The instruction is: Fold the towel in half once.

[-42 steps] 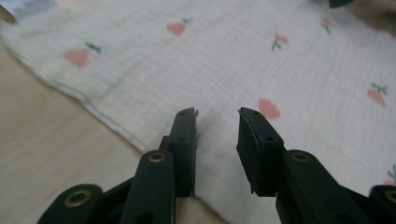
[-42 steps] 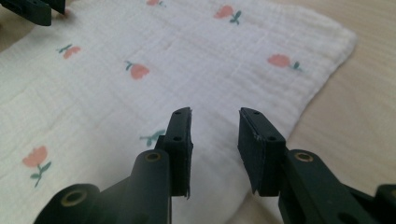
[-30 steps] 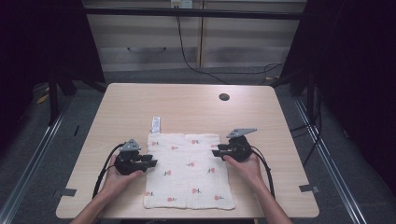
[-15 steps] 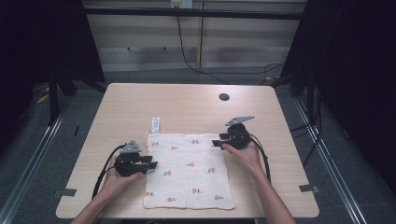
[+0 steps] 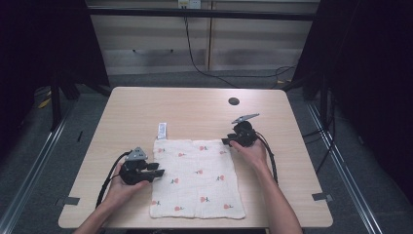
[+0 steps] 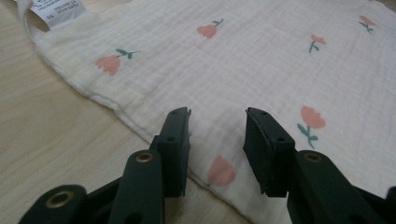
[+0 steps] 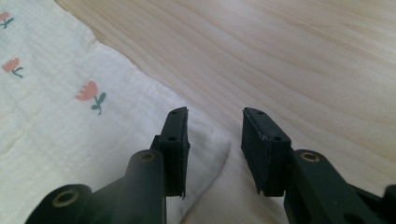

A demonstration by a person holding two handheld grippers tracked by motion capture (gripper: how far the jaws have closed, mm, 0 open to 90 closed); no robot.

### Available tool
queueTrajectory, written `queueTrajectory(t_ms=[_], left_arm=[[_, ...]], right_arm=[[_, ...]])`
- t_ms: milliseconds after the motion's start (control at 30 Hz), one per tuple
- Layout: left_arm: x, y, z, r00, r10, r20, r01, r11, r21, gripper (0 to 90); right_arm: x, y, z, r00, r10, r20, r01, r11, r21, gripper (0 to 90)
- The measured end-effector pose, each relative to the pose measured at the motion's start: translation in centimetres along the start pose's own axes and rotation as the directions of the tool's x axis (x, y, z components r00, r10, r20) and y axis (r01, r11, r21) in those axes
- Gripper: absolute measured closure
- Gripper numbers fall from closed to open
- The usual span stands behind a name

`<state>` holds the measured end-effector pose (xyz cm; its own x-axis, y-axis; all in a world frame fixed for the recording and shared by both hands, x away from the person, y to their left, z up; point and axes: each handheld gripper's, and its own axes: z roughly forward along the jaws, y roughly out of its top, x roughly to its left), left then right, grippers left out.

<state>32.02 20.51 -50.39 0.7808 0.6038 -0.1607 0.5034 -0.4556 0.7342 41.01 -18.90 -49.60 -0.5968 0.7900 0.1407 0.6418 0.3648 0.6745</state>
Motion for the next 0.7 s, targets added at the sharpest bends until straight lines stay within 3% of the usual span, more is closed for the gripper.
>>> queueTrajectory(t_ms=[200, 233, 267, 333, 567, 700], left_arm=[[0.0, 0.0, 0.0, 1.0000, 0.003, -0.002, -0.003, 1.0000, 0.004, 60.1], [-0.1, 0.0, 0.0, 1.0000, 0.003, -0.001, -0.003, 1.0000, 0.004, 60.1], [-0.1, 0.0, 0.0, 1.0000, 0.003, 0.000, -0.003, 1.0000, 0.003, 60.1], [0.0, 0.0, -0.1, 1.0000, 0.000, 0.003, 0.000, 1.0000, 0.006, 60.1], [0.2, 0.2, -0.3, 0.9997, -0.023, 0.013, 0.022, 0.9995, 0.023, 60.3], [0.4, 0.5, -0.3, 0.9992, -0.038, 0.013, 0.037, 0.9991, 0.021, 55.6]], right_arm=[[0.0, -0.1, 0.6, 0.9999, -0.009, -0.008, 0.009, 1.000, 0.008, 68.0], [0.0, -0.2, 0.7, 0.9998, 0.007, -0.019, -0.007, 1.000, -0.003, 76.4], [0.0, -0.2, 0.7, 0.9998, 0.007, -0.019, -0.007, 1.000, -0.003, 76.4], [-0.1, -0.3, 0.8, 0.9993, 0.013, -0.036, -0.013, 1.000, -0.005, 85.1], [0.1, -0.6, 0.2, 0.9979, 0.043, -0.048, -0.045, 0.998, -0.052, 87.2], [0.7, -1.0, -0.6, 0.9977, 0.029, -0.062, -0.035, 0.995, -0.089, 87.3]])
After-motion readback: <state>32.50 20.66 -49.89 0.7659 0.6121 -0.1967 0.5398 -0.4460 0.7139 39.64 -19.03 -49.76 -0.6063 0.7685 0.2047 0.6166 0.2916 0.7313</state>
